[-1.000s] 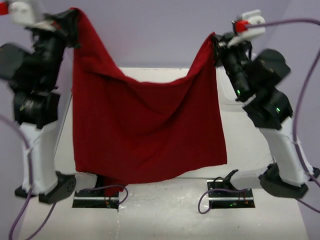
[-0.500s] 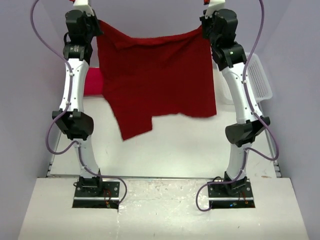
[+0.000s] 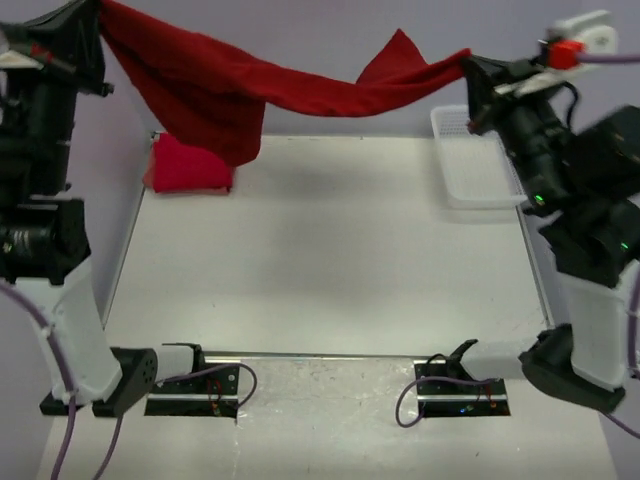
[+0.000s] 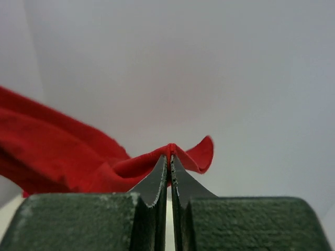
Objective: Fold and stack the t-shirts
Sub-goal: Flatten out the tshirt
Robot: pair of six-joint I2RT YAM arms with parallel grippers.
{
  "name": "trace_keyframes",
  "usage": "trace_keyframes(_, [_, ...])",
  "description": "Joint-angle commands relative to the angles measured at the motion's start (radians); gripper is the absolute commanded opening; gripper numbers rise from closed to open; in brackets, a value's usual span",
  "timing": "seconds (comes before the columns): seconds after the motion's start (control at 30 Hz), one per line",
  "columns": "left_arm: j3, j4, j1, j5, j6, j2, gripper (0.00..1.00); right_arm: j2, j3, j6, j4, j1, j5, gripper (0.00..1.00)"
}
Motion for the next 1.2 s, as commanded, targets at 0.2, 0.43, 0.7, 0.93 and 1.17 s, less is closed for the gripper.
trace_keyframes(0.2, [-0.067, -0.006, 0.002, 0.097, -0.076, -0.148, 0.0, -0.217, -0.127, 0.024, 0.012, 0.167, 0.124, 0.0])
trace_keyframes(0.43, [-0.042, 0.043, 0.002, 0.11, -0.087, 0.013, 0.0, -0.054, -0.071, -0.089, 0.115, 0.151, 0.161, 0.0])
trace_keyframes(0.7, [0.126, 0.186, 0.007, 0.157, -0.053, 0.39, 0.0, 0.353, 0.266, -0.048, 0.166, -0.127, -0.054, 0.0])
trace_keyframes(0.93, [0.235, 0.403, 0.091, 0.175, -0.142, 0.562, 0.0, 0.474, 0.311, -0.005, 0.272, -0.258, -0.183, 0.0])
trace_keyframes(1.17, [0.231, 0.497, 0.217, 0.304, -0.289, 0.491, 0.0, 0.339, 0.262, 0.0, 0.246, -0.274, -0.203, 0.0])
